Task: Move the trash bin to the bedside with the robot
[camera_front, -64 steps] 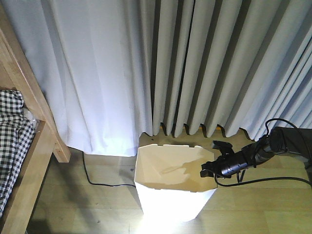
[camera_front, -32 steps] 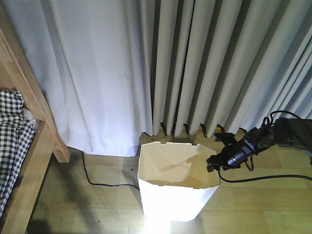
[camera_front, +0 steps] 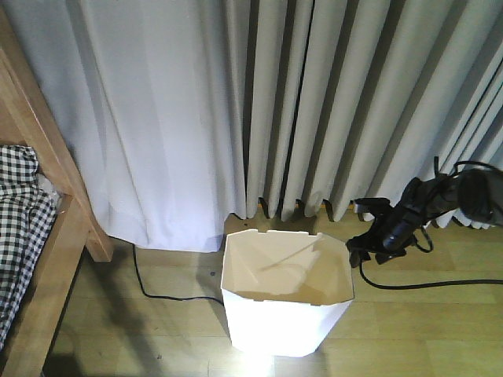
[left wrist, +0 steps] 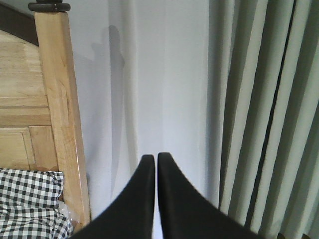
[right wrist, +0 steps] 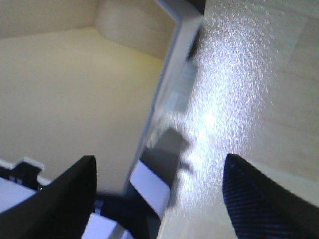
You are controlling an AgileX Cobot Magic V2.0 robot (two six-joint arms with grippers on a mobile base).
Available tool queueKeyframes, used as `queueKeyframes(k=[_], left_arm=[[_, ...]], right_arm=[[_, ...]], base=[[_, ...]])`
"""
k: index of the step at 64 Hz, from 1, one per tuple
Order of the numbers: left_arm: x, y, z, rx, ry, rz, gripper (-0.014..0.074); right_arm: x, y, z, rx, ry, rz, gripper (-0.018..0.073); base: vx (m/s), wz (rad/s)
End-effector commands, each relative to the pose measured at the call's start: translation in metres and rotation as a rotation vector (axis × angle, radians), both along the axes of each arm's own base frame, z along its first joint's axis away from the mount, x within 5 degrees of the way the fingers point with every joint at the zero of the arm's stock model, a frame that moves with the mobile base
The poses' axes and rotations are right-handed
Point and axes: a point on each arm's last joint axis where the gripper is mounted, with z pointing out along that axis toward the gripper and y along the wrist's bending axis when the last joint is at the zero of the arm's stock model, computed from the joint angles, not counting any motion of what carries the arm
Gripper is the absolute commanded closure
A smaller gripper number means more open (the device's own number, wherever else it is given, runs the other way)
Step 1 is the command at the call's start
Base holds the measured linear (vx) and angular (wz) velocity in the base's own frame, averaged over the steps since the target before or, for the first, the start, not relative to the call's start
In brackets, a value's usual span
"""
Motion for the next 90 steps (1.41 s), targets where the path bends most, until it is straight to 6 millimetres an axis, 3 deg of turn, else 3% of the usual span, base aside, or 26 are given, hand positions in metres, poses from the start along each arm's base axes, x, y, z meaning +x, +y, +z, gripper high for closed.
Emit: queueKeyframes(k=[1,6,13,21,30,35,44,55,66,74,82,90], left_arm=[[0.0,0.001,-0.003,-0.013,-0.045,0.012,0.0602],[0.0,0.001,-0.003,-0.013,-0.045,0.012,0.0602],[0.0,0.001,-0.003,-0.013,-0.045,0.012,0.0602],[0.0,0.001,-0.003,-0.013,-0.045,0.012,0.0602],[0.0,0.001,-0.003,-0.013,-0.045,0.012,0.0602],[0.0,0.001,-0.003,-0.013,-0.045,0.012,0.0602],[0.0,0.001,-0.003,-0.013,-0.045,0.012,0.0602],[0.0,0.001,-0.003,-0.013,-0.045,0.012,0.0602],[0.0,0.001,-0.003,-0.013,-0.045,0.012,0.0602],[0.0,0.001,-0.003,-0.013,-0.045,0.012,0.0602],[0.0,0.001,-0.003,-0.013,-0.045,0.012,0.0602],[0.0,0.001,-0.003,-0.013,-0.045,0.012,0.0602]], right_arm=[[0.013,-0.013,0.049,-0.032,-0.056,-0.013,0.0087],[0.006,-0.024,0.069,-0.058,-0.093,-0.044,0.0106],[0.005,-0.04,0.116,-0.11,-0.229,-0.1,0.0113],[-0.004,-0.053,0.182,-0.168,-0.395,-0.144,0.0113],[-0.02,-0.049,0.26,-0.199,-0.563,-0.155,0.0113],[-0.034,-0.045,0.305,-0.205,-0.654,-0.162,0.0113],[-0.065,-0.038,0.368,-0.206,-0.775,-0.177,0.0113],[-0.116,-0.027,0.427,-0.201,-0.914,-0.206,0.0113],[-0.18,-0.014,0.467,-0.216,-1.076,-0.212,0.0113],[-0.226,-0.005,0.482,-0.243,-1.232,-0.23,0.0113],[-0.267,0.001,0.481,-0.261,-1.366,-0.257,0.0113],[-0.297,0.008,0.461,-0.227,-1.423,-0.304,0.0113]], base=[[0.0,0.0],[0.0,0.0],[0.0,0.0],[0.0,0.0],[0.0,0.0],[0.0,0.0],[0.0,0.0],[0.0,0.0],[0.0,0.0],[0.0,0.0],[0.0,0.0],[0.0,0.0]])
